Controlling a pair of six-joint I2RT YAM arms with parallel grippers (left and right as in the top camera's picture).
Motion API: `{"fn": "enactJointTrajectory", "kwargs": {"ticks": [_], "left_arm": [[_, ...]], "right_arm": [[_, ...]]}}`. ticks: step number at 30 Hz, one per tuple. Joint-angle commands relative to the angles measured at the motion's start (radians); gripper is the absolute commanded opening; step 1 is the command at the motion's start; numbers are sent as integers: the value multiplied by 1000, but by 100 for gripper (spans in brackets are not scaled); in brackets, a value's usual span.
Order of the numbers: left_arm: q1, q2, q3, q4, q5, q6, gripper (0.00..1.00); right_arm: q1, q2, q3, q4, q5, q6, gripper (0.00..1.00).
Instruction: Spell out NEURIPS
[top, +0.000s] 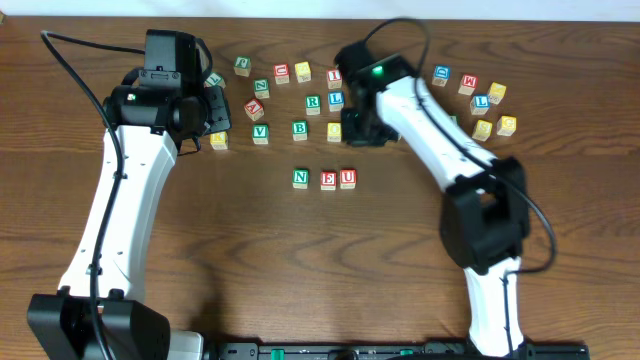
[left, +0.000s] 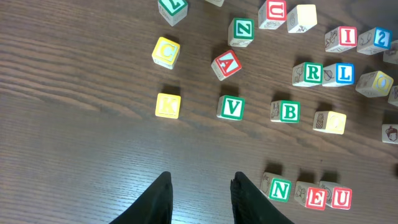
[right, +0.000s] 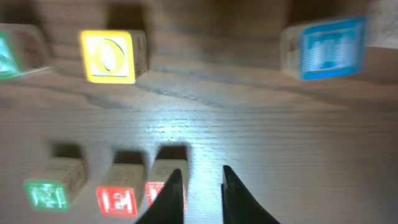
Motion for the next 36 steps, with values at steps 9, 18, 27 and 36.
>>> {"fn": "enactJointTrajectory", "kwargs": {"ticks": [9, 18, 27, 36], "left_arm": [[3, 7, -8, -3, -10, 1, 44], [3, 7, -8, -2, -10, 1, 47], [3, 7, -8, 2, -10, 1, 56], [3, 7, -8, 2, -10, 1, 56]], "right_arm": [[-132, -198, 31, -58, 22, -62, 93], [-189, -198, 30, -69, 23, -63, 92], [-192, -197, 30, -53, 26, -122, 95], [-192, -197, 30, -45, 26, -141, 95]]}}
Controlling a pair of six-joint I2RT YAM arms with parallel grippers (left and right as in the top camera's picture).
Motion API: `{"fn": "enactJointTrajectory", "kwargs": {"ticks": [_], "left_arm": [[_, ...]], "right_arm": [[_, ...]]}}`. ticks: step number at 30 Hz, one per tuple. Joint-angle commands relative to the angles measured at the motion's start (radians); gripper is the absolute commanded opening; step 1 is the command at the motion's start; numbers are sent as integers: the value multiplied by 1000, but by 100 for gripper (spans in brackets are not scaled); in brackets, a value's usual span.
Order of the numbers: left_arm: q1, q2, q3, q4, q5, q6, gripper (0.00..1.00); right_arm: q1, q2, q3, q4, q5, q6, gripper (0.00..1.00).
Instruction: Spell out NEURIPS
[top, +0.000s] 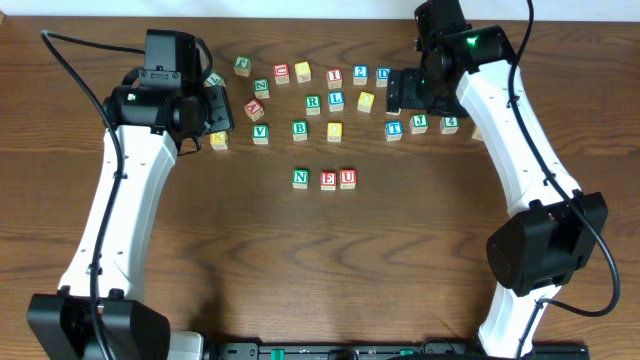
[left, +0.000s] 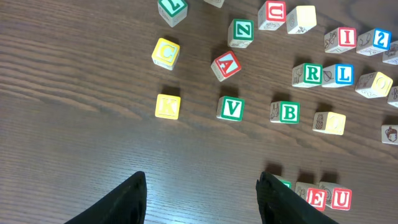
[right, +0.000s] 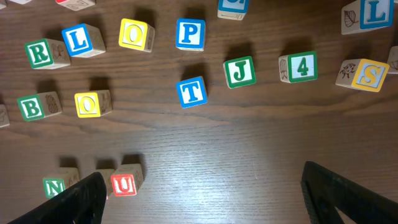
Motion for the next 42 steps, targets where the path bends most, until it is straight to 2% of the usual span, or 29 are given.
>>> {"fn": "enactJointTrajectory", "kwargs": {"ticks": [1, 28, 29, 30, 31, 42], "left_arm": [[3, 6, -8, -1, -10, 1, 56], [3, 6, -8, 5, -10, 2, 57], [3, 6, -8, 6, -10, 2, 68], [3, 6, -8, 6, -10, 1, 87], [3, 6, -8, 6, -10, 1, 98], [3, 6, -8, 16, -10, 2, 98]], "right_arm": [[-2, -8, 9, 2, 9, -27, 95], [0, -8, 9, 9, 8, -45, 99], [0, -8, 9, 9, 8, -45, 99], [0, -8, 9, 9, 8, -45, 99], [0, -8, 9, 10, 8, -45, 99], [5, -8, 9, 14, -49, -26, 99]]}}
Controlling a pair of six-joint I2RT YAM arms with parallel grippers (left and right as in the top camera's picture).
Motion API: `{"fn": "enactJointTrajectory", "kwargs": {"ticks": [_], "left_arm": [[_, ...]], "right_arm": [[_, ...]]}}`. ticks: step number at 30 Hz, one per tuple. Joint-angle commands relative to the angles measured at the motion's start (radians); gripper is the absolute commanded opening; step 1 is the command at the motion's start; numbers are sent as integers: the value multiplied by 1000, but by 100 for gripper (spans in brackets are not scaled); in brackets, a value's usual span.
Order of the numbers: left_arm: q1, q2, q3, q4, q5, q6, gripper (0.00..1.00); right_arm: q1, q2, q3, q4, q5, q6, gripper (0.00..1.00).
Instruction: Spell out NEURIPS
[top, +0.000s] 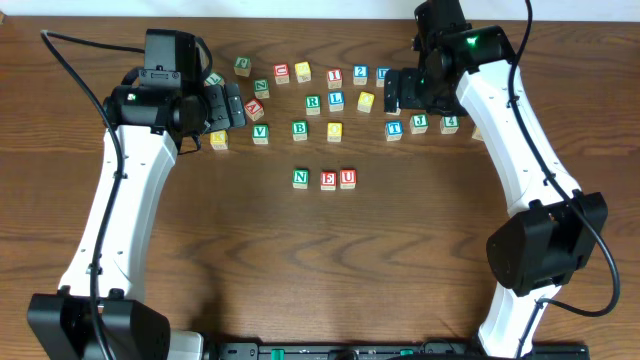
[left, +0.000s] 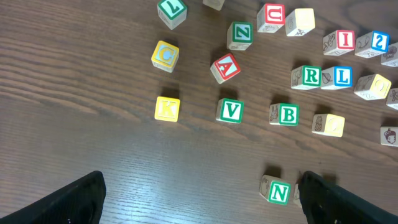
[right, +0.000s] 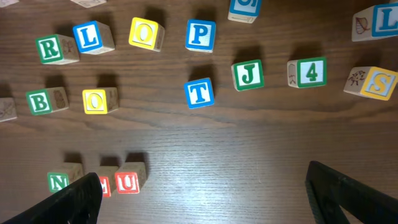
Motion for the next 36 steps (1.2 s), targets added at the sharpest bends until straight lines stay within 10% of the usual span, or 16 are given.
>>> {"fn": "enactJointTrajectory", "kwargs": {"ticks": [1, 36], "left_arm": [[3, 6, -8, 9, -9, 2, 98], [2, 51, 15, 79, 36, 89, 99]], "right_arm": [[5, -8, 9, 3, -23, 3, 99], [5, -8, 9, 3, -23, 3, 99]]}}
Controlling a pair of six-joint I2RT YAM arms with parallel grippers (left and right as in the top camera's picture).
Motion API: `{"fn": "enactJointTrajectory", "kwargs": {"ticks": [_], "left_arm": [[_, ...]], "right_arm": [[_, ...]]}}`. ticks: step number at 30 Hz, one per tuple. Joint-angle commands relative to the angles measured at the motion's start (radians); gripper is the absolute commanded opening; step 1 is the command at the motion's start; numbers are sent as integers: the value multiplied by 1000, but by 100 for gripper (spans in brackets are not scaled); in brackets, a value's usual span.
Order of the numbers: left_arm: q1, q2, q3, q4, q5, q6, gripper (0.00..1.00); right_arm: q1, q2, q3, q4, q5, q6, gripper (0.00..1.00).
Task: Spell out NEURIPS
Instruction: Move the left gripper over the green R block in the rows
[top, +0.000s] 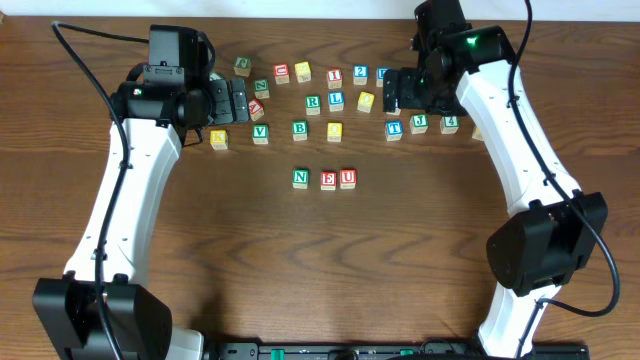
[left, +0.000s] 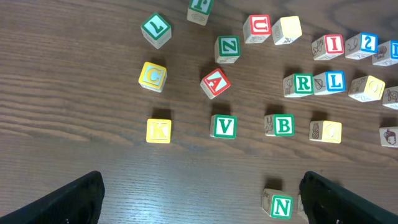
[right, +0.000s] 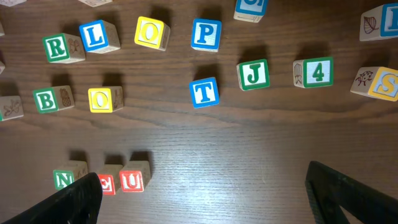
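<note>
The N (top: 300, 178), E (top: 328, 180) and U (top: 347, 178) blocks stand in a row mid-table. A green R block (left: 303, 83) and a red I block (left: 333, 43) lie among the loose blocks behind them. A blue P block (right: 206, 34) and a yellow S block (right: 380, 84) show in the right wrist view. My left gripper (left: 200, 186) is wide open and holds nothing, up above the V and K blocks. My right gripper (right: 202, 180) is also wide open and holds nothing, high over the T and J blocks.
Several other letter and number blocks are scattered along the far half of the table: L, C, K, A, Z, V, B (left: 283, 125), O, T (right: 204, 92), J, 4. Both white arms reach in from the near edge.
My left gripper has shifted a little toward the far edge and right, so the loose blocks sit lower in its view. The right gripper has hardly moved. No block has moved.
At first my right gripper was low and almost shut beside the U block at the row's end, and the left jaws were narrow. Then the right gripper was high over the back right blocks, wide open, and the left jaws were wider. The left gripper then stood fully open.
</note>
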Motion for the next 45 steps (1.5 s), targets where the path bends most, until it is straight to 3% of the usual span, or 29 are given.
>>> {"fn": "enactJointTrajectory", "kwargs": {"ticks": [1, 19, 21, 26, 36, 45], "left_arm": [[2, 13, 15, 1, 5, 14, 99], [2, 13, -2, -1, 20, 13, 99], [0, 13, -2, 16, 44, 13, 93], [-27, 35, 62, 14, 46, 5, 91], [-179, 343, 454, -176, -59, 4, 91], [-241, 498, 491, -112, -63, -60, 87]], "right_arm": [[5, -8, 9, 0, -3, 3, 99], [5, -8, 9, 18, -3, 4, 99], [5, -8, 9, 28, -3, 3, 99], [5, -8, 9, 48, -2, 3, 99], [-50, -8, 9, 15, 39, 3, 99], [-211, -8, 9, -28, 39, 8, 99]]}}
